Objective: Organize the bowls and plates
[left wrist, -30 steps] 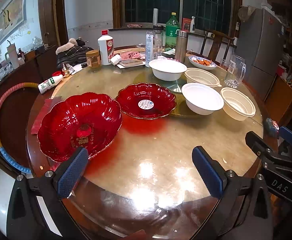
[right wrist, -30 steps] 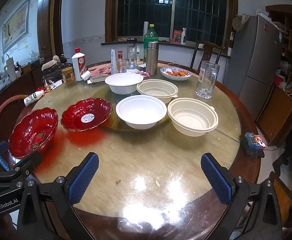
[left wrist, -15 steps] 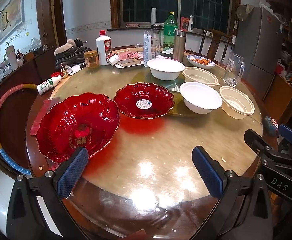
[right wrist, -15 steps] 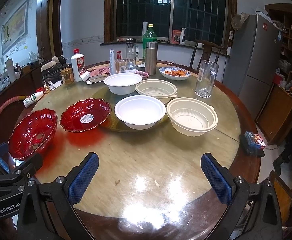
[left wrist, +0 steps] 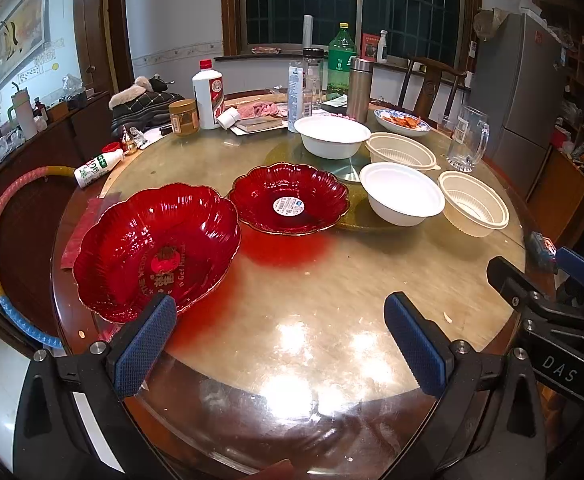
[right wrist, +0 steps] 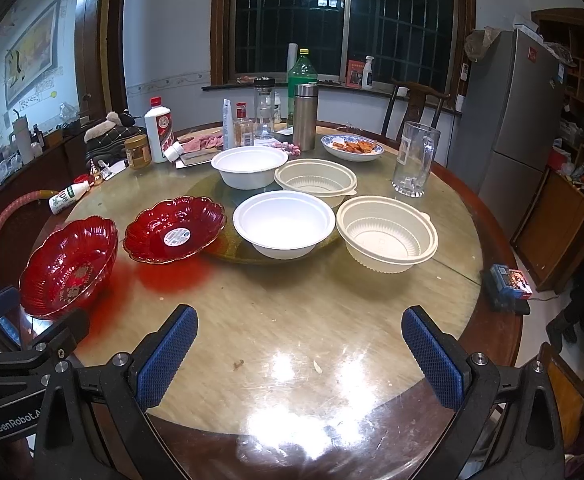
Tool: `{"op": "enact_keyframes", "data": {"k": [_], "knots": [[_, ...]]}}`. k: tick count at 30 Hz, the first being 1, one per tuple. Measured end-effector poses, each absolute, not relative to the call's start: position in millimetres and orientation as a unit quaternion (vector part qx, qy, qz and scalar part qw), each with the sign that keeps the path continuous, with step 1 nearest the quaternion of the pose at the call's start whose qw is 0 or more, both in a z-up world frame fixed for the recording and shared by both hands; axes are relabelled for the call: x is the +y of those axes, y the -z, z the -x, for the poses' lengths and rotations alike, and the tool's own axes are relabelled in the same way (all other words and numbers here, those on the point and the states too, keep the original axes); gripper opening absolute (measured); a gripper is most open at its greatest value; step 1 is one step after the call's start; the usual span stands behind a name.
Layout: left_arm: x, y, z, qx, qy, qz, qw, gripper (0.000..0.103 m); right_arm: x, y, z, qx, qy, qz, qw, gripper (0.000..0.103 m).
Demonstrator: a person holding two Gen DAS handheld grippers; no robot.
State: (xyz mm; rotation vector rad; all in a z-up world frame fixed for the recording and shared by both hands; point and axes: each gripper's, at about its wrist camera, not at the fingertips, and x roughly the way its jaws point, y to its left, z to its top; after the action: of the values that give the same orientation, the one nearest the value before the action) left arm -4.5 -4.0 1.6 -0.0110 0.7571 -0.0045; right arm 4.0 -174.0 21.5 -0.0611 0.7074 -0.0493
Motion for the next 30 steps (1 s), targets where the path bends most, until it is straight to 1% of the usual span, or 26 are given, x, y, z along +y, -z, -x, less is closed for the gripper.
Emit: {"op": "enact_keyframes", "data": {"k": [30], "knots": [[-6.0,-2.8,9.6,0.369,0.008,0.002,0.929,0.103,-171.7,-22.5,-1.7,0.347,0.024,0.027,0.937,0.103]]}}
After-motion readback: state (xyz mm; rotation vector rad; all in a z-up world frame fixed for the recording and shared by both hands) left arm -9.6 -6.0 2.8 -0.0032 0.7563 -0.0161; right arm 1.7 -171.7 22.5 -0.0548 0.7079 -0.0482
